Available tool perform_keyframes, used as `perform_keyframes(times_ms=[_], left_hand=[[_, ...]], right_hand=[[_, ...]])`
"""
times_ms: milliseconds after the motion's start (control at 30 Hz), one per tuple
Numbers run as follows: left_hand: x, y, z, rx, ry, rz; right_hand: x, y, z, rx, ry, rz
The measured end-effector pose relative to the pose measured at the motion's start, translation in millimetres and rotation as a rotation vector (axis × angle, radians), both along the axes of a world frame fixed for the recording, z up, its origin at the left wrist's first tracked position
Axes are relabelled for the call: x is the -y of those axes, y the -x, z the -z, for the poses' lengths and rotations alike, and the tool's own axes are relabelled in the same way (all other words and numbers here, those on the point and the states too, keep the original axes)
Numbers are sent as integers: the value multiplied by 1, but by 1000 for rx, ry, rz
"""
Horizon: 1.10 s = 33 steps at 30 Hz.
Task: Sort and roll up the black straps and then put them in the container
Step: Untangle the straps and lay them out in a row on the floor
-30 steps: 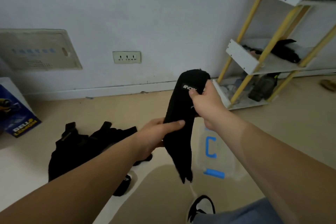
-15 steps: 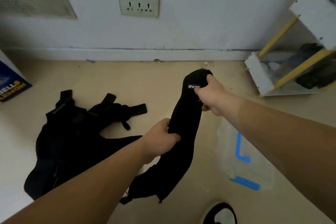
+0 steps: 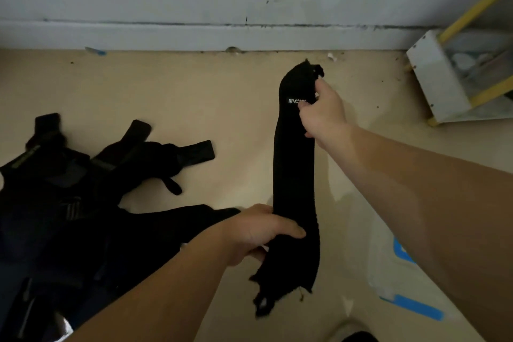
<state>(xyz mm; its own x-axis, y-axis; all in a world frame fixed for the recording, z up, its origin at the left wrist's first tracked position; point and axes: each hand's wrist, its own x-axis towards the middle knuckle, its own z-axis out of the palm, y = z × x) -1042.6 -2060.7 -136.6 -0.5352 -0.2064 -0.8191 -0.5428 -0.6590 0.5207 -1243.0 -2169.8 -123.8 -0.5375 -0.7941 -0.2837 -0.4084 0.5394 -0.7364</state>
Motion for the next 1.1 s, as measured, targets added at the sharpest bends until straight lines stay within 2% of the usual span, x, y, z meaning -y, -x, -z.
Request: perform_keyframes(times_ms=[67, 133, 200, 333, 467, 600, 700, 833, 967, 1100], left_hand=[[0, 2, 12, 18, -12, -66], [-5, 4, 24, 49, -29, -224], [-13, 4, 33, 118, 34, -283], [-30, 0, 53, 225, 278, -166], [-39, -7, 64, 285, 384, -6], [-46, -7, 66, 314, 416, 79], [-50, -6, 65, 298, 361, 38], [-44, -8, 64, 306, 458, 8], [-38, -21, 55, 315, 526, -2], [-45, -36, 54, 319, 548, -31]], right_hand=[[2, -2, 8, -8, -15, 8], [-1, -7, 18, -57, -133, 29], [-17, -19, 29, -124, -253, -2], [-74, -44, 63, -316, -314, -357], [-125, -60, 88, -450, -418, -570], [-143, -46, 95, -478, -407, -638], [-150, -38, 94, -508, -409, -605], [-171, -44, 96, -537, -304, -545], [-207, -51, 107, -505, -359, -635], [-226, -49, 101, -640, -183, -570]])
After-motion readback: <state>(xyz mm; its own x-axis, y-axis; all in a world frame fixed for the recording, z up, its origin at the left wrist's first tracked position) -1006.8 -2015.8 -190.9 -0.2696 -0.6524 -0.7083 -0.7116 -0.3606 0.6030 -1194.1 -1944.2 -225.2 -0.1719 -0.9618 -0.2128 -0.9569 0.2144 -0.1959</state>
